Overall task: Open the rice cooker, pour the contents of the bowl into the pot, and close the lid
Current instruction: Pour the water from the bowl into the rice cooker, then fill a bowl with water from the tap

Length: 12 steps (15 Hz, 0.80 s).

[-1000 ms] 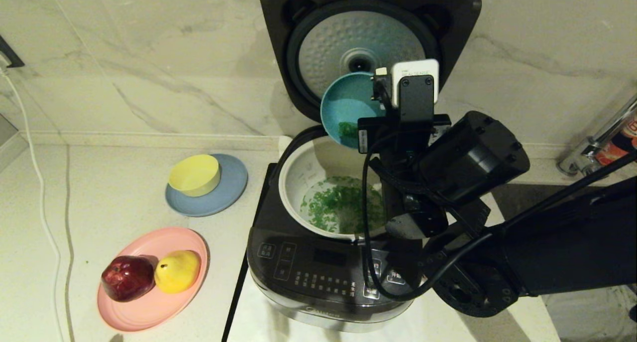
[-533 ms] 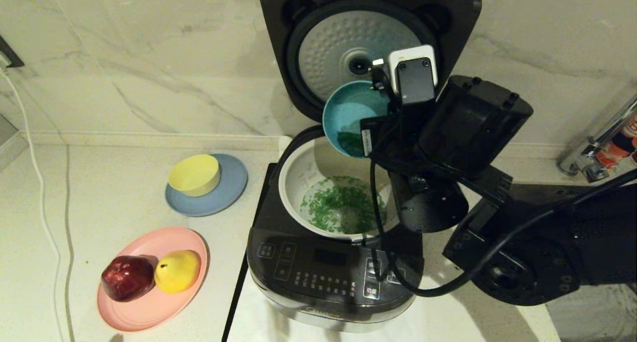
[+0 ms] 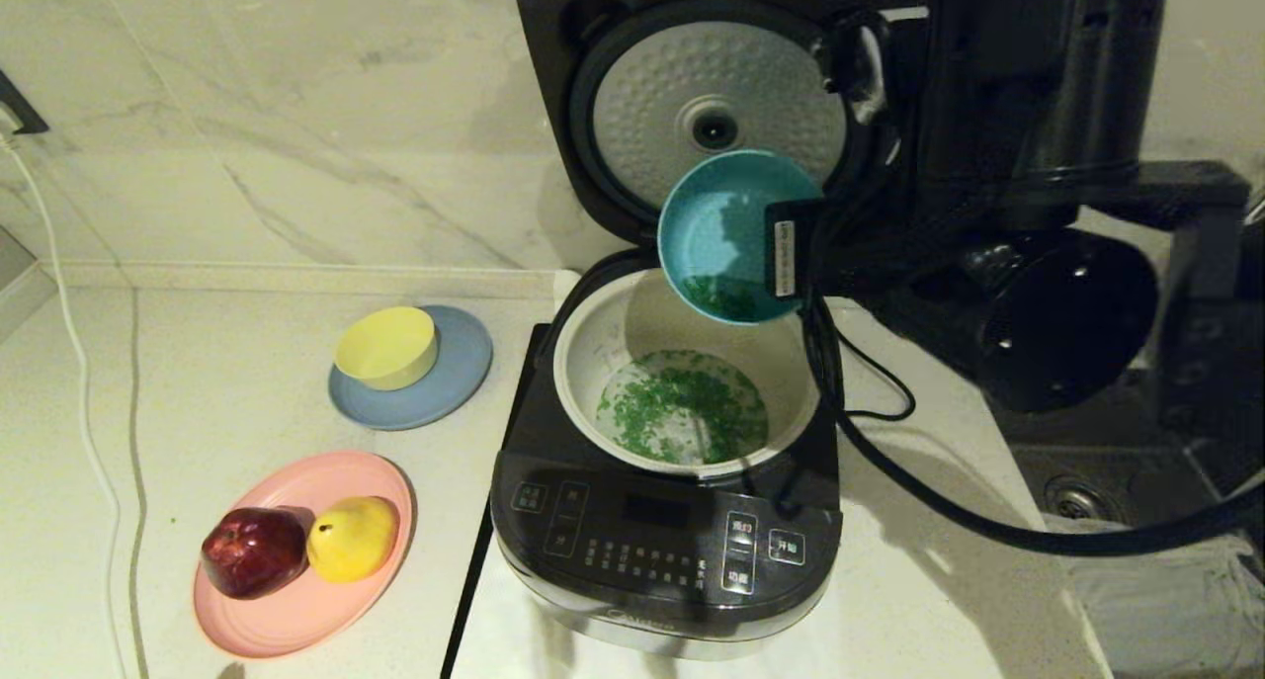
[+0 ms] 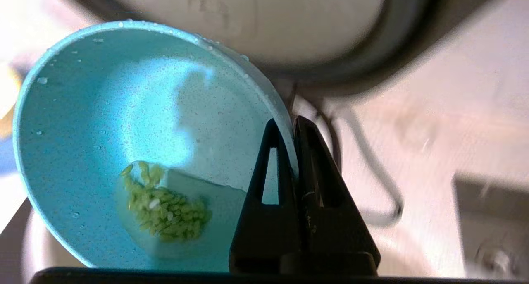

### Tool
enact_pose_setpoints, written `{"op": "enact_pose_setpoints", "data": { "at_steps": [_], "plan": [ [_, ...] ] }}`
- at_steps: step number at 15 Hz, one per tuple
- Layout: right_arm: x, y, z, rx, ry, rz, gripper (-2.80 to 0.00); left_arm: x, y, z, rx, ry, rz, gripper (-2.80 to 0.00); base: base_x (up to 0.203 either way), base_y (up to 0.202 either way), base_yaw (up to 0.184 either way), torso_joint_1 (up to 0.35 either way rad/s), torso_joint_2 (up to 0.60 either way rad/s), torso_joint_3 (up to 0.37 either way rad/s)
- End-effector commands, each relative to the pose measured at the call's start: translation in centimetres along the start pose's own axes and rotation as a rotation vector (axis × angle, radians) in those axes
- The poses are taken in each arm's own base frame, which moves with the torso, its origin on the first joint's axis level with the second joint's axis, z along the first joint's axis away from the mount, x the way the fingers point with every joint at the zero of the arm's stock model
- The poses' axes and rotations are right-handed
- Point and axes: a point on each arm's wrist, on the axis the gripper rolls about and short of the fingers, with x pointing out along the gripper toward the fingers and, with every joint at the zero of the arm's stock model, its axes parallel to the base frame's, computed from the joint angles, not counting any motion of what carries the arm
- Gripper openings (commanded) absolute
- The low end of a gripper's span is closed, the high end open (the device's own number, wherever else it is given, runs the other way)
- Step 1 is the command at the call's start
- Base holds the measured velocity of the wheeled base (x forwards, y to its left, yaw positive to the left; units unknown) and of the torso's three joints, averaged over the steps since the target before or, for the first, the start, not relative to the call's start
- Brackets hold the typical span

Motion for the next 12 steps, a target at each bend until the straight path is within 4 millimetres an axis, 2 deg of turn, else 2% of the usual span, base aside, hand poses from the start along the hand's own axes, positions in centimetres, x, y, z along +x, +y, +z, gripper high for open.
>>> {"op": "enact_pose_setpoints", "data": {
  "at_steps": [1,4,7,10,12],
  "plan": [
    [-2.8,-2.6,0.8,-0.003,0.180,0.048,-2.80,0.1,0.0,-0.3,0.000,0.008,0.000,-2.80,0.000,0.000,0.000,0.000,0.00,0.000],
    [-5.7,-5.3,1.9,0.079,0.338,0.066,-2.80,0.1,0.0,-0.3,0.000,0.008,0.000,-2.80,0.000,0.000,0.000,0.000,0.00,0.000],
    [-8.6,-8.9,2.4,0.126,0.425,0.054,-2.80,0.1,0.0,-0.3,0.000,0.008,0.000,-2.80,0.000,0.000,0.000,0.000,0.00,0.000],
    [-10.4,-13.0,1.8,0.155,0.568,-0.009,-2.80,0.1,0.0,-0.3,-0.001,0.008,0.000,-2.80,0.000,0.000,0.000,0.000,0.00,0.000],
    [-10.9,-15.3,1.1,0.219,0.648,-0.080,-2.80,0.1,0.0,-0.3,0.000,0.008,0.000,-2.80,0.000,0.000,0.000,0.000,0.00,0.000]
  ]
}}
